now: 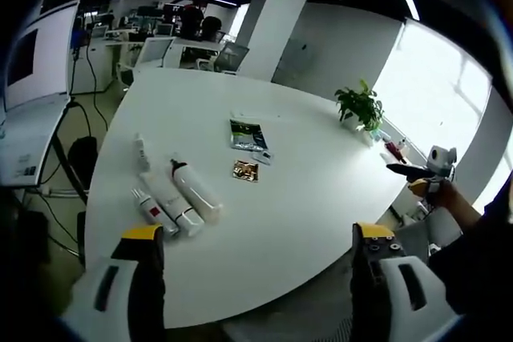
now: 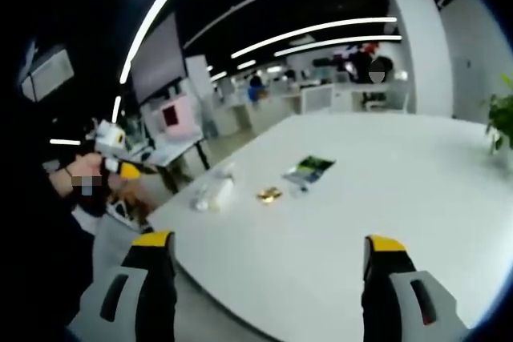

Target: Arrange the skincare products in the storage area until every visible bottle or jar stands upright without overlapping.

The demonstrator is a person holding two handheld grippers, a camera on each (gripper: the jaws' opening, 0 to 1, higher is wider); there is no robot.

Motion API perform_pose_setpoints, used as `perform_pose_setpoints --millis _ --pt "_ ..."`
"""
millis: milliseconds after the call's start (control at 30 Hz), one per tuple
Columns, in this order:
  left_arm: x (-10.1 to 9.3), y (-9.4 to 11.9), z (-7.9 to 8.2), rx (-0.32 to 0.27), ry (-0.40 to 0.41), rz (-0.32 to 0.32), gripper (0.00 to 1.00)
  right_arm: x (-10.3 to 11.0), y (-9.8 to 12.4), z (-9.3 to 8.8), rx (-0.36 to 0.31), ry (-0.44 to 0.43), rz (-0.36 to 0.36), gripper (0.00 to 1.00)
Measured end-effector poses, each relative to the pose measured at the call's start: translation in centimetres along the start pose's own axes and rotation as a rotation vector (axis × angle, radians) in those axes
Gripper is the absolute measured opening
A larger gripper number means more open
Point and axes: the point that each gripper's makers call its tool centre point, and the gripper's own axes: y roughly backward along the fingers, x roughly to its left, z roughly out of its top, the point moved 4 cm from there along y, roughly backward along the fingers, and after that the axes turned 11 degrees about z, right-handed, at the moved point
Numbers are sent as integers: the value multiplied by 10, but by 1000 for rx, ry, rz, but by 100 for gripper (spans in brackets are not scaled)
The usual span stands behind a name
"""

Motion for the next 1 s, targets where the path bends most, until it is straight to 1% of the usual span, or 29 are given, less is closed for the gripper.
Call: perform_pose_setpoints --millis 267,533,700,800,867,1000 --pt "1 -4 -2 15 0 2 89 -1 0 -1 2 -4 -4 99" --pt "5 -6 3 -1 8 9 88 -2 -3 -1 -1 -10 -6 99" --pt "7 -9 2 10 6 13 87 -2 -5 0 -1 -12 -6 99" --pt "8 -12 2 10 9 13 85 -3 -6 0 0 -14 -6 99" --pt "9 -14 3 -1 4 19 82 -3 -7 -1 3 -17 -11 99" --pt "12 -20 2 5 9 18 81 -4 -8 -1 -5 -27 -13 99"
